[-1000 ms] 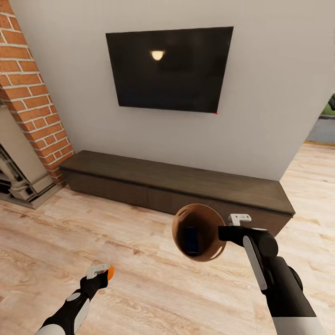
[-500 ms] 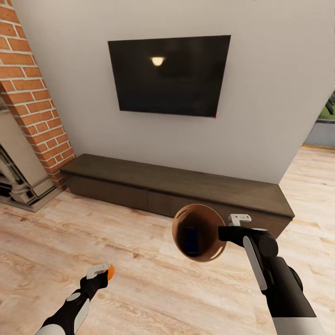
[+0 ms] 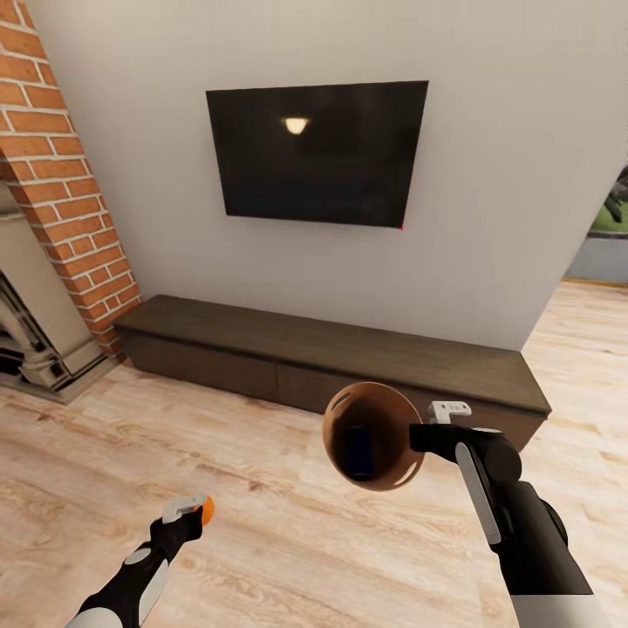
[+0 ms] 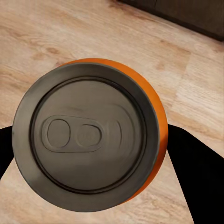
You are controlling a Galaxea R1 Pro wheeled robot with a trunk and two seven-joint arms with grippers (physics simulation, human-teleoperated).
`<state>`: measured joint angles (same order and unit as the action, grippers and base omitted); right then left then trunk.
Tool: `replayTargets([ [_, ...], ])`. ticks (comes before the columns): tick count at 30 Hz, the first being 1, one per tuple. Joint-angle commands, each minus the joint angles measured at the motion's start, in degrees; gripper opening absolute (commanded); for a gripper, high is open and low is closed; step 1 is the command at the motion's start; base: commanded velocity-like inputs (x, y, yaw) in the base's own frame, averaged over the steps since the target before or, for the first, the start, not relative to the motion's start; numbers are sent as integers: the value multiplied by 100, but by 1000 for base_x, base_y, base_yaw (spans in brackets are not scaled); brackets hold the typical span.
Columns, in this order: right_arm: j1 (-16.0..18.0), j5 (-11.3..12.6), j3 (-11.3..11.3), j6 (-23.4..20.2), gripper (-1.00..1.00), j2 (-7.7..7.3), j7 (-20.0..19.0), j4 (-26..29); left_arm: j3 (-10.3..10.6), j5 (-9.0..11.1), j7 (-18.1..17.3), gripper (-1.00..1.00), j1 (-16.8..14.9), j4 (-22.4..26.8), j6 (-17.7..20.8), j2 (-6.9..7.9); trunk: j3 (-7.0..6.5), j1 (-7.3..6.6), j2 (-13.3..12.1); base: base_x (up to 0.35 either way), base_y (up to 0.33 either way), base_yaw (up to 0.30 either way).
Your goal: Put the three can of soda from the living room inside the tash can in the kitchen.
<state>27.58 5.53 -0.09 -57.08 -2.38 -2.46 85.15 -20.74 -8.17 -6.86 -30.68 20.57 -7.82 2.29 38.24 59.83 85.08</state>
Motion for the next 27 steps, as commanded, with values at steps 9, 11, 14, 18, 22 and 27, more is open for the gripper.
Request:
replayTargets([
  [9,2,106,1,2,-100,1,-35,2,0,0,1,-100,0,0,0,0,-87,0,0,0,0,0],
  [11,2,106,1,2,-100,1,-35,2,0,0,-1,-100,0,0,0,0,-106,0,0,0,0,0],
  [14,2,106,2,0,-100,1,-35,2,0,0,-5,-100,0,0,0,0,-135,0,0,0,0,0],
  [18,2,106,4,2,-100,1,-35,2,2,8,-16,-100,0,14,0,3,-173,0,0,0,0,0],
  [22,2,106,6,-1,-100,1,-35,2,1,20,-410,-100,0,32,5,12,-211,0,0,0,0,0],
  [27,2,100,8,-3,-100,1,-31,-8,-23,43,-1893,-100,0,49,51,231,-244,0,0,0,0,0],
])
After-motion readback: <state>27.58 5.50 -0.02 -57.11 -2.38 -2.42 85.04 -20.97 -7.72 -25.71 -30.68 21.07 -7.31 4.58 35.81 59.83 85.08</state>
